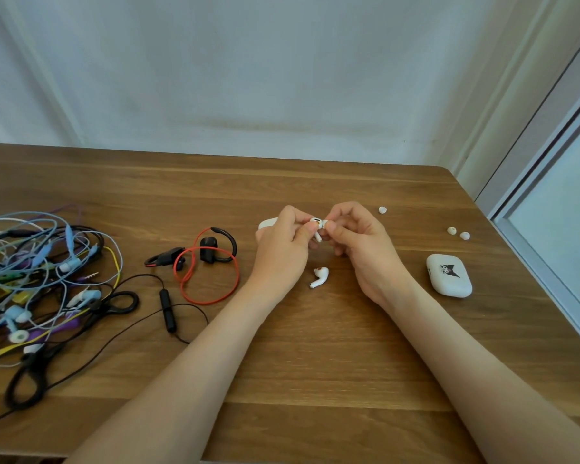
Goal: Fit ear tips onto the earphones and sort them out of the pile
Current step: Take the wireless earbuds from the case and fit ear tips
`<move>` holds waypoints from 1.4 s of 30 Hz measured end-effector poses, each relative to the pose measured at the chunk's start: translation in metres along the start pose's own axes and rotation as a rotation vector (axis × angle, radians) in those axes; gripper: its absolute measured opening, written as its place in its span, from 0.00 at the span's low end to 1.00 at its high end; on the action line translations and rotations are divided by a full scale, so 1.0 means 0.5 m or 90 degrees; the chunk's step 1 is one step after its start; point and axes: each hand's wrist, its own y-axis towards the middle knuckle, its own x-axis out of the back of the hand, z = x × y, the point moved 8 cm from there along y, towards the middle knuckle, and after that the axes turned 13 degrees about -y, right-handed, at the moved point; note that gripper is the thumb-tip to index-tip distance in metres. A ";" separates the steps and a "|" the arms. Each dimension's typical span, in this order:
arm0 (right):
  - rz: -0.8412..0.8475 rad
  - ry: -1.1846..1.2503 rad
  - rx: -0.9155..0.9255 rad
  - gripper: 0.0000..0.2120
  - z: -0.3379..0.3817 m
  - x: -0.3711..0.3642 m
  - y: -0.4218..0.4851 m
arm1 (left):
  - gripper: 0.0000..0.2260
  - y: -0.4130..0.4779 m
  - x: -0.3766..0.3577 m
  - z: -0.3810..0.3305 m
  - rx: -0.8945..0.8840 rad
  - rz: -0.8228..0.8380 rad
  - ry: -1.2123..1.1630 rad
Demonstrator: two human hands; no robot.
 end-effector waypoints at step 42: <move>-0.046 -0.320 0.106 0.05 0.054 0.039 0.015 | 0.10 -0.001 -0.014 0.003 0.076 -0.005 -0.095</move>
